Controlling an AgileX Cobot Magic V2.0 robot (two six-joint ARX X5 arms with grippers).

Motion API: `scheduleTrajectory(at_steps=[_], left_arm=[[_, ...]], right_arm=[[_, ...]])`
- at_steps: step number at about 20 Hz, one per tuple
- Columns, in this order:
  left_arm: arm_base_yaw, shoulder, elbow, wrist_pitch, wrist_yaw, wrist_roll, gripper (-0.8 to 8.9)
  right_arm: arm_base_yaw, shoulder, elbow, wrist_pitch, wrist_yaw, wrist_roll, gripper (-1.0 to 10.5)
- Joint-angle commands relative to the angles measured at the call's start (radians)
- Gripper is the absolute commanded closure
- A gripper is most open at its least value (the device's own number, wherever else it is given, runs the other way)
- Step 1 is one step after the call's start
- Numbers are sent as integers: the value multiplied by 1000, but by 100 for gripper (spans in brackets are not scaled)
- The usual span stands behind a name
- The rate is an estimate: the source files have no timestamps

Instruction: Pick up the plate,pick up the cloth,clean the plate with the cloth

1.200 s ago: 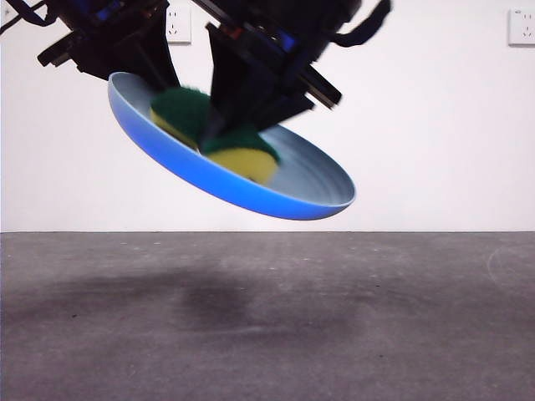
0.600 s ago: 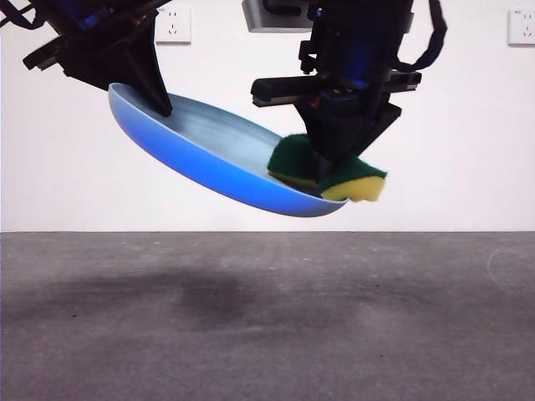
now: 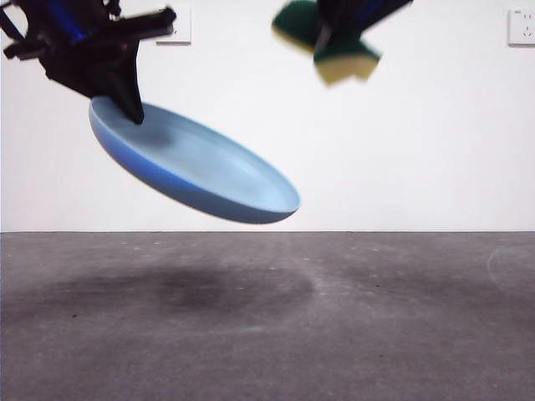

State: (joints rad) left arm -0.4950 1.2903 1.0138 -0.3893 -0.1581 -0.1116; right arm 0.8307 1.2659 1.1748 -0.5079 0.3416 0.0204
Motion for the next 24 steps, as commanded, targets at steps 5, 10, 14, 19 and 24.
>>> scheduleTrajectory(at_steps=[5, 10, 14, 19, 24], left_arm=[[87, 180, 5, 14, 3, 42, 821], [121, 337, 4, 41, 4, 42, 814], [124, 376, 4, 43, 10, 42, 813], [124, 378, 4, 41, 42, 42, 569], [124, 375, 7, 37, 58, 41, 404]], right_arm=[[-7, -182, -8, -8, 6, -3, 959], [-18, -264, -8, -68, 8, -3, 959], [-32, -274, -8, -125, 8, 8, 959], [-51, -271, -8, -179, 7, 17, 959], [-55, -270, -8, -182, 6, 16, 959]])
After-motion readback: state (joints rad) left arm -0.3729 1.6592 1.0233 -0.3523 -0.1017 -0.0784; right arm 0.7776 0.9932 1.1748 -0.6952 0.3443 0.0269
